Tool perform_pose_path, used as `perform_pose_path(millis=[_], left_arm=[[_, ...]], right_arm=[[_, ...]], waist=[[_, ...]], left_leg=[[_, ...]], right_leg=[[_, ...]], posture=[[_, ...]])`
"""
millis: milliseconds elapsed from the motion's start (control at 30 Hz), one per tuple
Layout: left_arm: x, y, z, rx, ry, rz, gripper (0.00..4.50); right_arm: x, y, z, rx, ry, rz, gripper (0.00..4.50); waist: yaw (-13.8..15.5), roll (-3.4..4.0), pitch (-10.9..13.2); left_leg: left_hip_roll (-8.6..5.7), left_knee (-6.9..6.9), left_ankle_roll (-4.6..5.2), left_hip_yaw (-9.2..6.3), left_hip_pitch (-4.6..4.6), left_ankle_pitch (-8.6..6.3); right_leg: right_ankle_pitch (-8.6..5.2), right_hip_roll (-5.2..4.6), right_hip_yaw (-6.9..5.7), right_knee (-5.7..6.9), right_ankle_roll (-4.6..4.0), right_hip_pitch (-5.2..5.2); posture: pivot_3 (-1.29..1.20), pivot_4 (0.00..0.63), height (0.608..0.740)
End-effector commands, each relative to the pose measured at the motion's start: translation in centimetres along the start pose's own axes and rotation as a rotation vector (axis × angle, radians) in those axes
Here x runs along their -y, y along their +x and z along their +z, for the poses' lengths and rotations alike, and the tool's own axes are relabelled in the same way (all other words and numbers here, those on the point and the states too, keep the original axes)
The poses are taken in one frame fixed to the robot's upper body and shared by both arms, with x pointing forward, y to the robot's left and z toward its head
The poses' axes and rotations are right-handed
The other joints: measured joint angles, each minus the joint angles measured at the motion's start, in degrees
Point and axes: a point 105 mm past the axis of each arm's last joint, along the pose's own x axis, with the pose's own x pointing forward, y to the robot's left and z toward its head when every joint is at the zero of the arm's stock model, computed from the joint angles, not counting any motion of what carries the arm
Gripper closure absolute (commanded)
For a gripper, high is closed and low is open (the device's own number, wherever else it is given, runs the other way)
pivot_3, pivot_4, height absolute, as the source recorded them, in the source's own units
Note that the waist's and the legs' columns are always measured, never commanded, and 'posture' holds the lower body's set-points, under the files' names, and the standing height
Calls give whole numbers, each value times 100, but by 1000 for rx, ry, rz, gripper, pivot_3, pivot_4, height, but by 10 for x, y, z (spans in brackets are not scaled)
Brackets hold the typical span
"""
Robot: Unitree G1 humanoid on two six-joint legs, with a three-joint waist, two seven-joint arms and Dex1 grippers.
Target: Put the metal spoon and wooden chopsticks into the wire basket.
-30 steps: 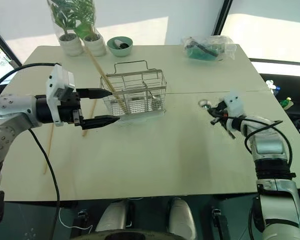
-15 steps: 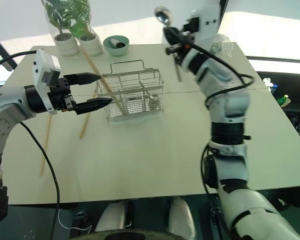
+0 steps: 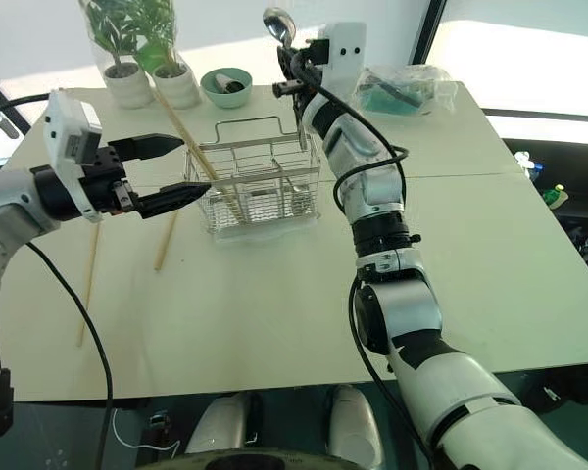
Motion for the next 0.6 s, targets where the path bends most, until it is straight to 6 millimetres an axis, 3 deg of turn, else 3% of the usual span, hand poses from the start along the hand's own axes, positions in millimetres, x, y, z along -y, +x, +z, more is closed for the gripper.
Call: perform_pose_path(millis=[33,67,100,133,300,467,600], left_arm=[[-1,-5,13,27,46,23,0],[-1,-6,13,28,47,27,0],[-1,-6,14,29,48,30,0],[-1,-6,14,29,49,31,0],[-5,-6,15,37,44,41,0],[-7,-4,14,42,37,46,0],[-12,-4,14,49,28,56,0]], right_arm=[[-5,-2,-6,34,-38,4,4461],[-5,-3,-11,25,-33,0,4461],[-5,-5,-15,20,-30,-3,3790],[-5,-6,-17,20,-30,-1,3497],[1,-13,-12,36,-65,-34,1119],[16,-23,6,55,-77,-53,1119],[31,-29,38,88,-111,-67,1119]], waist=[[2,1,0],[2,0,0],[2,1,0],[2,1,1],[5,2,1],[11,2,1],[26,3,2]], left_leg=[[0,0,0,0,0,0],[0,0,0,0,0,0],[0,0,0,0,-1,0],[0,0,0,0,-1,0],[0,0,-3,0,-1,2],[0,1,-11,-2,-1,6],[0,2,-14,-3,-1,8]], right_leg=[[0,0,0,0,0,1],[0,0,0,1,0,1],[0,0,0,2,0,2],[0,0,0,2,1,2],[2,0,0,2,3,2],[2,0,0,1,3,2],[2,0,0,0,3,1]], posture=[[0,150,717],[0,150,717],[0,150,717],[0,150,717],[0,150,717],[0,150,717],[0,150,717]])
